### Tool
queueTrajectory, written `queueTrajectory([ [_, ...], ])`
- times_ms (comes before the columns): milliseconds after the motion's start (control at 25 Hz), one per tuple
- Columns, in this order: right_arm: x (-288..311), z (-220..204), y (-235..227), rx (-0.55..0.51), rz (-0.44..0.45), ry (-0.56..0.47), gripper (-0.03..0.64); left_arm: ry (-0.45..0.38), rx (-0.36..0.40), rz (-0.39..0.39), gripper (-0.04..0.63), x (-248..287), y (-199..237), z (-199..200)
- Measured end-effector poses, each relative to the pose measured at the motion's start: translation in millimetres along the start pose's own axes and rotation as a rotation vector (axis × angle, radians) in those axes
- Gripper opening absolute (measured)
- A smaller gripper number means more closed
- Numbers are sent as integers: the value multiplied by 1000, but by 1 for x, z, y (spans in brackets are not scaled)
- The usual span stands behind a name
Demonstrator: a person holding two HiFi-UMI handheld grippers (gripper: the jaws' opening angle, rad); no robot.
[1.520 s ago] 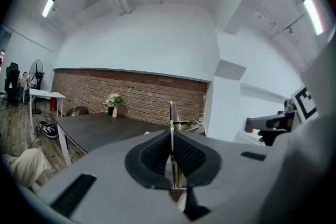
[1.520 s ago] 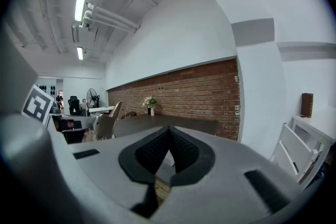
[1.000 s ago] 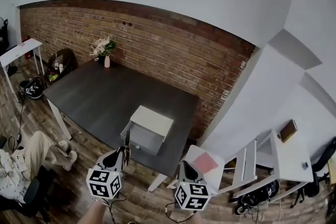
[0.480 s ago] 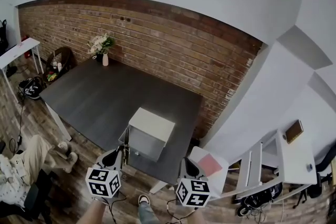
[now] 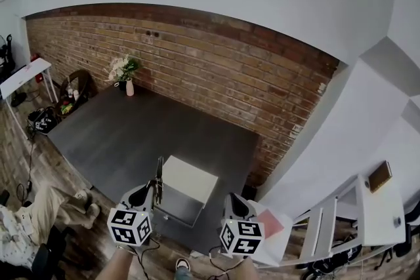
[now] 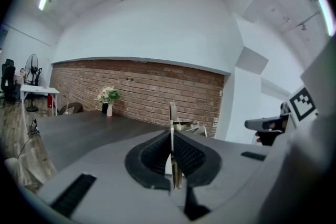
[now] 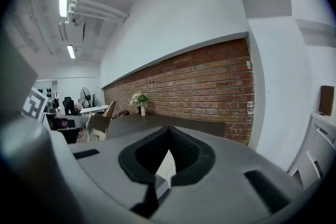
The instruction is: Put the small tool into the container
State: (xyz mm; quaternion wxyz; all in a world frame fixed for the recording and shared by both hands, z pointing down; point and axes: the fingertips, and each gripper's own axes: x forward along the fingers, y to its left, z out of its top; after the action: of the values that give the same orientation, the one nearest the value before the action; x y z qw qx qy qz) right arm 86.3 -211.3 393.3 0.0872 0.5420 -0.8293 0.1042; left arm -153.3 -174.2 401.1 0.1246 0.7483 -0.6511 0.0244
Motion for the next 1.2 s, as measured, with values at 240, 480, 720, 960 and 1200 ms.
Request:
queueTrajectory([
  [240, 48, 16, -29, 30, 13, -15, 3, -18, 37, 3, 6, 51, -5, 24],
  [480, 87, 13, -42, 48, 29, 19, 3, -1, 25, 24, 6, 83, 5, 25],
  [720, 108, 5, -44, 60, 24, 43, 3, 24, 7, 22, 6, 98, 12, 10],
  [960, 109, 3, -41, 65, -3, 60, 3, 45, -5, 9, 6, 102, 24, 7],
  [1200, 111, -10, -41, 66, -33, 81, 3, 56, 8, -23, 6, 105, 26, 1],
])
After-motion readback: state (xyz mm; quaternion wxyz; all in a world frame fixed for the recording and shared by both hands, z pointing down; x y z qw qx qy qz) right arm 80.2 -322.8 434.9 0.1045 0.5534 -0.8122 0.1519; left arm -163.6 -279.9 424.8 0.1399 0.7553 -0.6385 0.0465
